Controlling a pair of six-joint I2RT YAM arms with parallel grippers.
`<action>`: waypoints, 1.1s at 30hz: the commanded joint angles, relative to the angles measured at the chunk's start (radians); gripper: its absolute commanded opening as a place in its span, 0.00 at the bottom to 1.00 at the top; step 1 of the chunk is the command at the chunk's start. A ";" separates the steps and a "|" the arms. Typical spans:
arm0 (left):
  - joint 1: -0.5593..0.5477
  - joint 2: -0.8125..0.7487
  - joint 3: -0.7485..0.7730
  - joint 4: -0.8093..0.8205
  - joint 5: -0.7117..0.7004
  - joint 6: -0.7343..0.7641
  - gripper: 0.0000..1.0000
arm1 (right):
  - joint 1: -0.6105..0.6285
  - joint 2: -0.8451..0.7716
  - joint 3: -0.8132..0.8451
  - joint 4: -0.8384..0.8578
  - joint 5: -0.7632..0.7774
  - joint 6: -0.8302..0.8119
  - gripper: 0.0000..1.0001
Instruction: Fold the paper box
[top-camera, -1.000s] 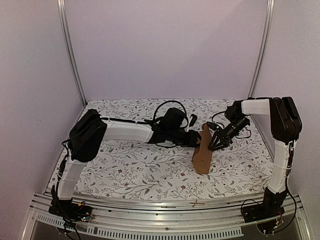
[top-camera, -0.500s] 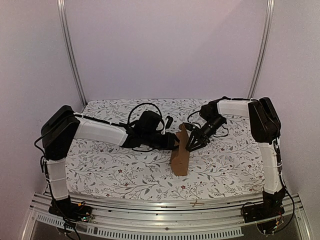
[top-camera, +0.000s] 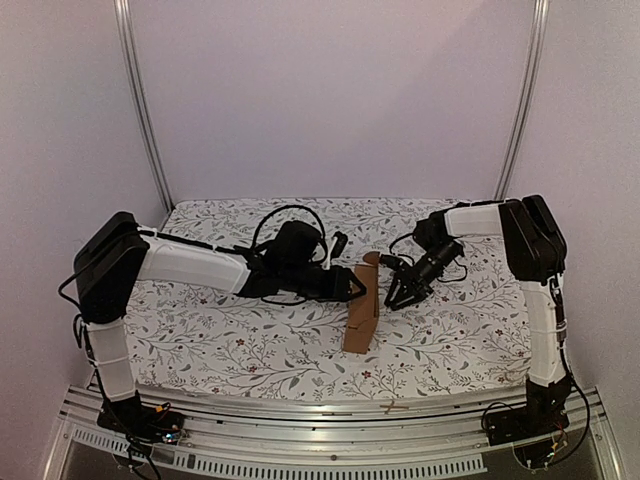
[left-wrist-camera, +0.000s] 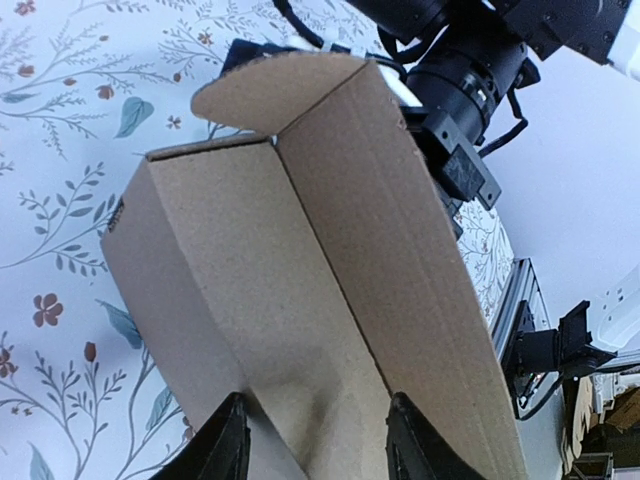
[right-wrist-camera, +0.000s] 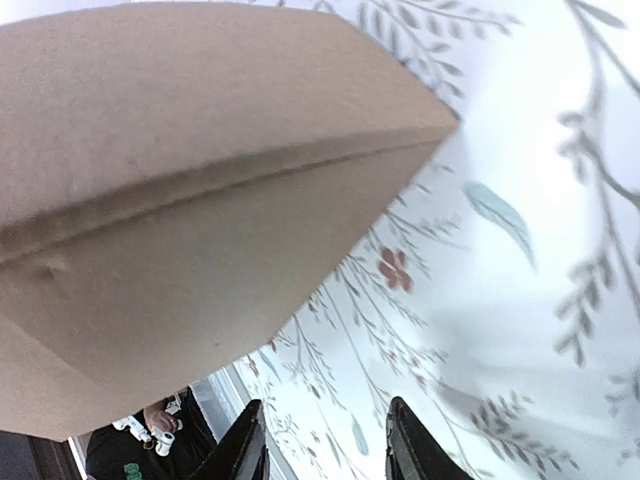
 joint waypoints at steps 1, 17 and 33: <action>-0.022 0.024 0.040 -0.003 0.021 -0.003 0.47 | -0.056 -0.124 -0.059 0.018 0.069 -0.033 0.39; -0.087 0.120 0.206 -0.109 -0.010 0.024 0.46 | -0.256 -0.416 -0.188 -0.058 0.163 -0.071 0.45; -0.203 0.226 0.453 -0.359 -0.117 0.206 0.48 | -0.473 -0.653 -0.387 -0.061 0.215 -0.377 0.55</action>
